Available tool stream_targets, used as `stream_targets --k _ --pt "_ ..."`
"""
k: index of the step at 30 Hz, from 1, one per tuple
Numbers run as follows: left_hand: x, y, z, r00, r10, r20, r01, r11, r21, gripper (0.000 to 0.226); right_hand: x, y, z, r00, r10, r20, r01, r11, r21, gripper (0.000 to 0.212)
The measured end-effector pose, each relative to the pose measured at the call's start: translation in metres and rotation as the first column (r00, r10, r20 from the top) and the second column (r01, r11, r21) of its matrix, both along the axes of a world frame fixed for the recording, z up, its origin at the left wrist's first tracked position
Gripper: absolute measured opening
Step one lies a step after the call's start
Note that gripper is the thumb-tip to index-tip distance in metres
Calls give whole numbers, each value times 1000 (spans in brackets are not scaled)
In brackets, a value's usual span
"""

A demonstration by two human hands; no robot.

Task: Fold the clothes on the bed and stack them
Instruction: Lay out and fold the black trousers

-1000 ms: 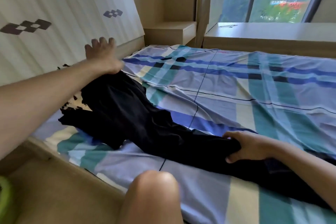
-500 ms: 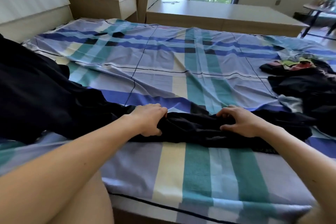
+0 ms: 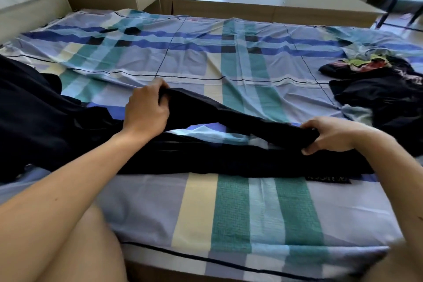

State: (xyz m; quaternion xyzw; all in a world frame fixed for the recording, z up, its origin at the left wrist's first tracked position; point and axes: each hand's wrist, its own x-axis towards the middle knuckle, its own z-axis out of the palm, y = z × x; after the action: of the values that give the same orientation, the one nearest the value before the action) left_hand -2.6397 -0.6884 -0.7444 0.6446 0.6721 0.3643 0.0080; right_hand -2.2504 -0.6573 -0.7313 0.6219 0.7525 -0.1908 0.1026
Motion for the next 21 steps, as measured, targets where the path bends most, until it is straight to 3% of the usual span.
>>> stream_targets --k 2,5,7,9,10,12,13,14,16,18,21 --pt "-1 5 1 999 15 32 -15 1000 5 17 11 9 5 996 -86 7 85 992 93 37" --pt "-7 21 4 999 29 46 -26 999 -47 23 20 30 14 973 -221 -64 228 959 167 19" --pt "-13 40 15 997 54 54 -52 998 -44 27 16 47 24 917 -290 -275 366 885 287 10" --pt "-20 61 38 984 121 128 -121 993 -1 27 5 64 39 785 -256 -564 546 716 436 9" --pt "-21 70 52 967 165 193 -171 985 18 28 -3 70 48 683 -195 -704 618 668 415 18" --pt "-18 81 74 944 251 215 -267 962 49 36 -19 75 66 434 -25 -901 615 739 276 45" --pt "-10 79 78 950 282 135 -294 952 79 40 -26 70 70 410 21 -912 547 794 264 57" --pt "-1 72 80 968 246 51 -250 960 126 39 -32 66 68 503 52 -862 460 829 318 66" --pt "25 50 60 997 -73 -29 76 992 102 29 -29 55 55 745 72 -664 305 848 434 68" --pt "39 17 20 921 -386 -60 373 914 -161 16 -16 39 26 862 7 -507 228 888 399 51" --pt "52 -12 -32 786 -603 -134 471 725 -502 21 22 15 -21 946 -190 -262 254 937 241 43"
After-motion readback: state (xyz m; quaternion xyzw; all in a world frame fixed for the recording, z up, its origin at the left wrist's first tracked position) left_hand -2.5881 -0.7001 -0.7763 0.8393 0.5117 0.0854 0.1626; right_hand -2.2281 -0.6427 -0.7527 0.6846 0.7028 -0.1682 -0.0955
